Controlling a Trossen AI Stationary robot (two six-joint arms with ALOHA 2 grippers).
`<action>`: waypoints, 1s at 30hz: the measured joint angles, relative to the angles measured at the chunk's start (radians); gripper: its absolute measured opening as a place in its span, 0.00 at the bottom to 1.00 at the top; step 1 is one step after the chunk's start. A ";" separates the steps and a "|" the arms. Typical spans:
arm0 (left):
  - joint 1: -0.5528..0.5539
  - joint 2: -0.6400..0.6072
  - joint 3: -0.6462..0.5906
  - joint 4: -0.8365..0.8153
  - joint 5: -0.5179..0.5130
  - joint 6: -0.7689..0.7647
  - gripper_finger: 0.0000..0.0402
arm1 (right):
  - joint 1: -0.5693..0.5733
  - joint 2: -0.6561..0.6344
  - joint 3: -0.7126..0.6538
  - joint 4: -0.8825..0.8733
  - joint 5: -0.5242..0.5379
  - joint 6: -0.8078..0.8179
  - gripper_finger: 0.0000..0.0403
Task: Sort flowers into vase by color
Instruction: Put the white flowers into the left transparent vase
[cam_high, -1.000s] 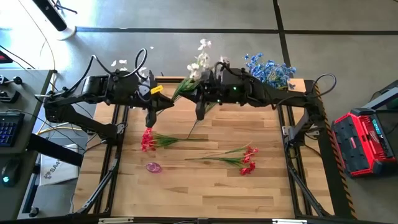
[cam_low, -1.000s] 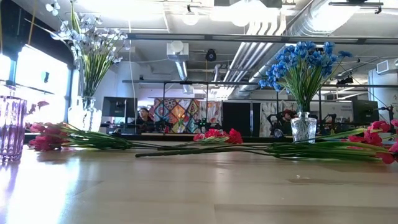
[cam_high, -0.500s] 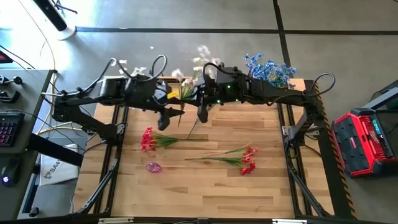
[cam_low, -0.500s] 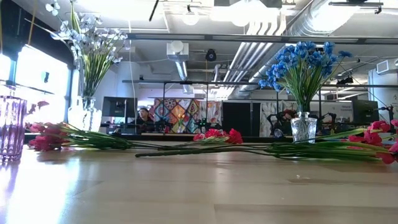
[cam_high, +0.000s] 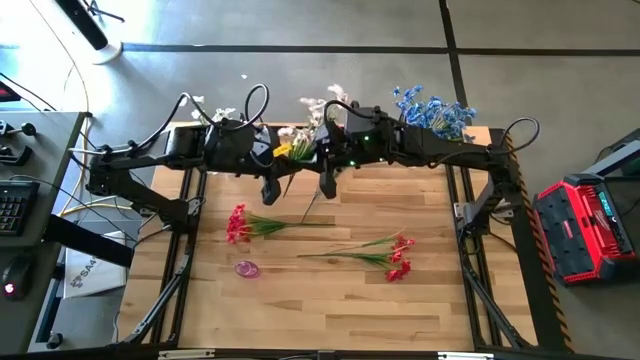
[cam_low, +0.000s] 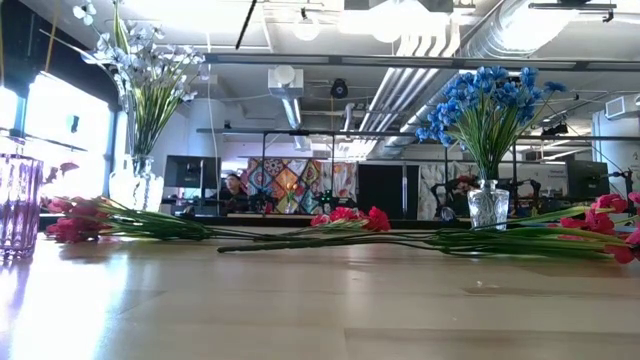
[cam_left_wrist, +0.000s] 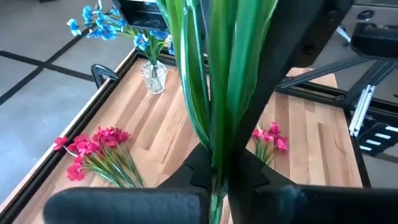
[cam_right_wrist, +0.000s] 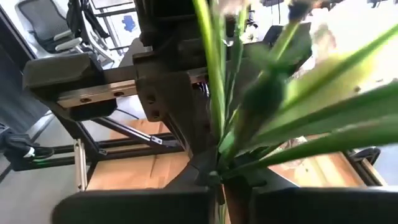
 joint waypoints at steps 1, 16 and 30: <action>0.000 -0.003 0.000 -0.003 -0.009 -0.007 0.03 | -0.003 -0.003 0.000 0.001 0.002 -0.007 0.04; 0.000 -0.328 -0.001 -0.134 -0.616 -0.005 0.00 | -0.079 -0.157 0.001 -0.197 0.174 0.096 0.36; 0.123 -0.529 -0.031 0.025 -0.837 0.334 0.00 | -0.086 -0.121 -0.045 -0.176 0.160 0.098 0.34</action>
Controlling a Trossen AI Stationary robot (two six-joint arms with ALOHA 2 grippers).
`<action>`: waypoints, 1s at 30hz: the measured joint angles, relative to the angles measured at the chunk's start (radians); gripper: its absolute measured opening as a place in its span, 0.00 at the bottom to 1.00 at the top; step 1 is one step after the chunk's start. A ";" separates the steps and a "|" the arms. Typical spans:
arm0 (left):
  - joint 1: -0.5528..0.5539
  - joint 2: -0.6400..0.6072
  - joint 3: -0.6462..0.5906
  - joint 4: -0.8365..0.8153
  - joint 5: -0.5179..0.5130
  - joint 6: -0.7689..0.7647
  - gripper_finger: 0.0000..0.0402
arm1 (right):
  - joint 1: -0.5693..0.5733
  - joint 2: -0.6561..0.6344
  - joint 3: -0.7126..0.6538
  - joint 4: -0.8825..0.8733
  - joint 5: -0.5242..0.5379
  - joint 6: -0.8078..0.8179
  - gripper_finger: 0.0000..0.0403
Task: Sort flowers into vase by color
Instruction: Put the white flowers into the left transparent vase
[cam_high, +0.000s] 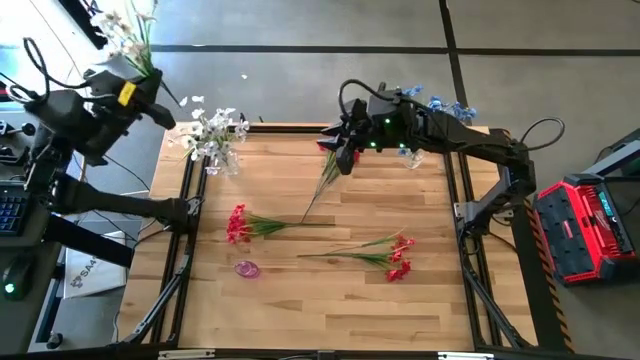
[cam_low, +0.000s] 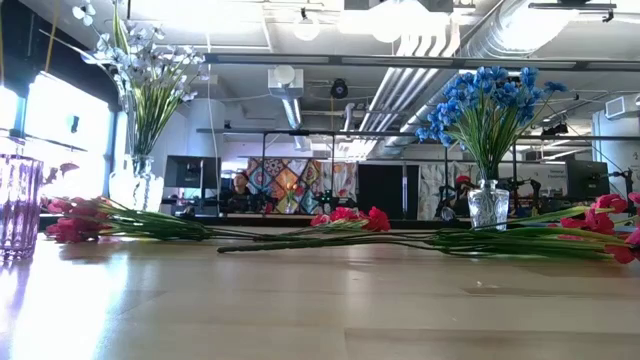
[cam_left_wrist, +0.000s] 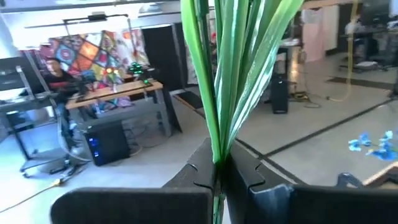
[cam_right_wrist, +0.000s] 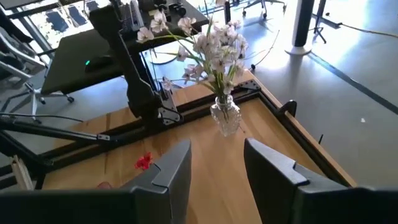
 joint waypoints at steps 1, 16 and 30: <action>0.014 -0.001 -0.019 0.017 0.004 0.000 0.00 | -0.001 0.000 0.000 0.010 -0.001 0.000 0.34; 0.449 0.006 -0.295 0.381 0.353 0.039 0.00 | 0.018 -0.004 0.000 -0.032 -0.078 0.008 0.34; 0.830 0.092 -0.442 0.394 0.815 -0.163 0.00 | 0.060 -0.004 0.000 -0.140 -0.090 -0.011 0.34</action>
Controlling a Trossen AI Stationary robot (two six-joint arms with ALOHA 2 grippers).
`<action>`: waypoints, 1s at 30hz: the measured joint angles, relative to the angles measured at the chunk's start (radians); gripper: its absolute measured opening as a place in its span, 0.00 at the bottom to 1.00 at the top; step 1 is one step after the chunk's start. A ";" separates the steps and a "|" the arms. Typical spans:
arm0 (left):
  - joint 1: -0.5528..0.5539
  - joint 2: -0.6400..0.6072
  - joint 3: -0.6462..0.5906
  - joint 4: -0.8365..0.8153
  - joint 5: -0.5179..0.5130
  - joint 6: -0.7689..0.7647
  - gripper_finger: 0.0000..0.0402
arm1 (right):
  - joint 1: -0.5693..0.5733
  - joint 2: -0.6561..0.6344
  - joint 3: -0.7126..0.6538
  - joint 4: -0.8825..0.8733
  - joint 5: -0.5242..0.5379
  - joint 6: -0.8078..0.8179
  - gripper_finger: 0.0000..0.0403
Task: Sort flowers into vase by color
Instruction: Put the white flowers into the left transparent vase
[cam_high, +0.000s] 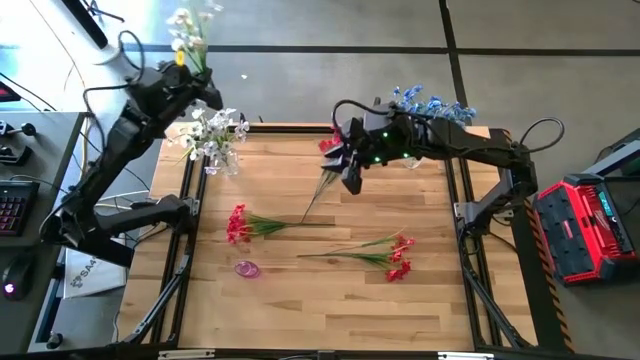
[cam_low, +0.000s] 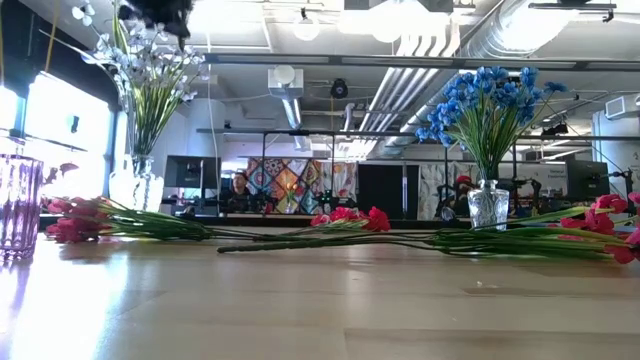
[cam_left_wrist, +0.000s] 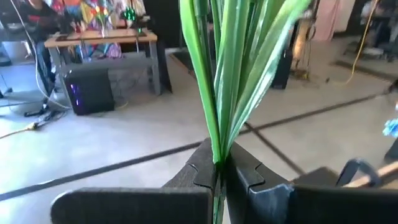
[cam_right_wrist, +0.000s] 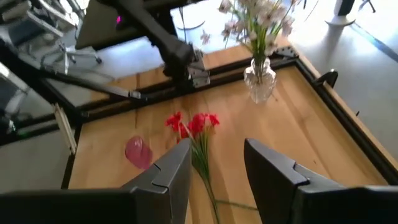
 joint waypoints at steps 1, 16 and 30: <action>0.006 -0.001 -0.016 0.003 0.003 0.005 0.00 | 0.003 0.000 0.000 -0.013 0.000 0.000 0.34; 0.029 -0.129 -0.382 0.247 0.066 -0.077 0.00 | -0.008 0.000 0.000 -0.050 0.004 -0.042 0.34; 0.027 -0.170 -0.387 0.318 0.233 -0.102 0.00 | -0.088 0.000 0.000 -0.044 -0.044 -0.068 0.34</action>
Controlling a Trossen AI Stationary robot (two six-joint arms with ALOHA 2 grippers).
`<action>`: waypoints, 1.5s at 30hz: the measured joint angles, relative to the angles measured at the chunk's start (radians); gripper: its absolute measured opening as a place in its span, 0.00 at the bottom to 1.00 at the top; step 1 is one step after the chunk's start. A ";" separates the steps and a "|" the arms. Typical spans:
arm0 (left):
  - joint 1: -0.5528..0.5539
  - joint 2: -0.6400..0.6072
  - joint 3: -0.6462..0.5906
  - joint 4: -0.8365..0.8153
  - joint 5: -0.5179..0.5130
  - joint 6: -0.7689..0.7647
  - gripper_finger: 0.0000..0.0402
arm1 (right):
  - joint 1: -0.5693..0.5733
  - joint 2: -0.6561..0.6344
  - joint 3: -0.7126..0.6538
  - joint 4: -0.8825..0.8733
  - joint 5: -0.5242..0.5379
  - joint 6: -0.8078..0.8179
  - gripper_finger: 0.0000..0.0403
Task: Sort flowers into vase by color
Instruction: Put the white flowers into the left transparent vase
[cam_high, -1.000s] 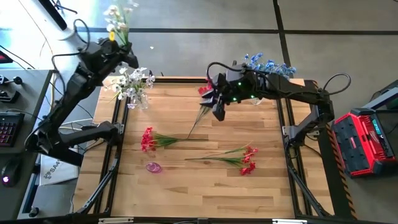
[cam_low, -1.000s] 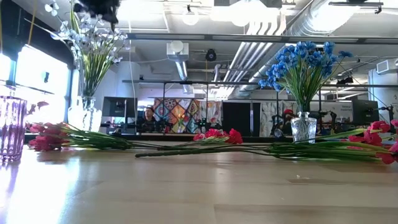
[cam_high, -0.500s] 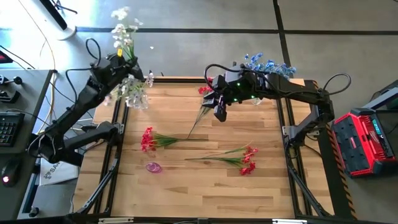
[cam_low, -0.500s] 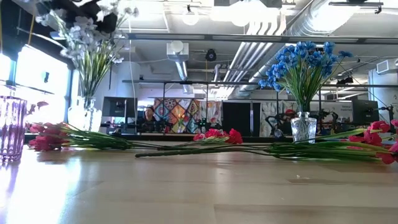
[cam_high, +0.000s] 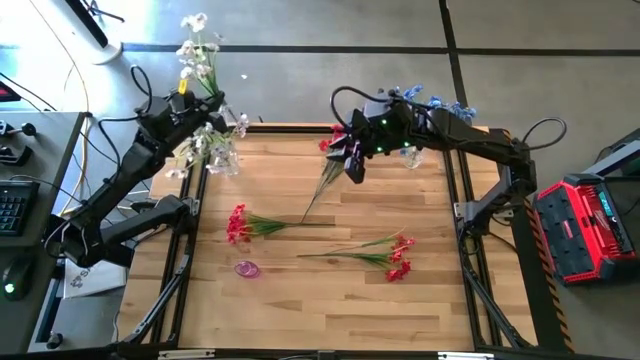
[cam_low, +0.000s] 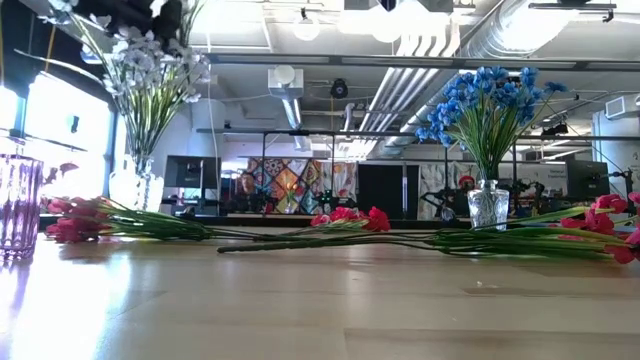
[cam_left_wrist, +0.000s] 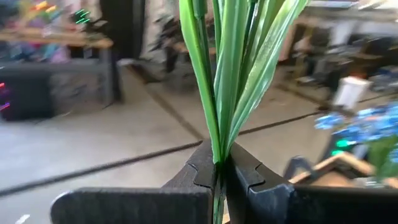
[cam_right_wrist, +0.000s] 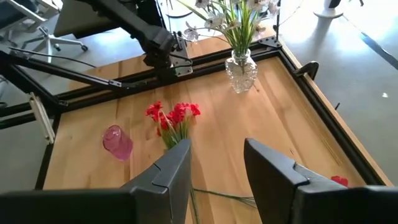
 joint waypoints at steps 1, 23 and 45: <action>0.000 0.003 0.000 0.026 0.027 0.000 0.00 | -0.007 0.000 0.000 0.000 -0.008 -0.006 0.34; -0.108 0.027 0.119 0.044 -0.242 0.052 0.00 | -0.145 -0.019 0.000 -0.125 -0.217 -0.142 0.34; -0.132 -0.278 -0.020 -0.395 -0.561 -0.150 0.00 | -0.285 -0.019 0.000 -0.140 -0.393 -0.268 0.34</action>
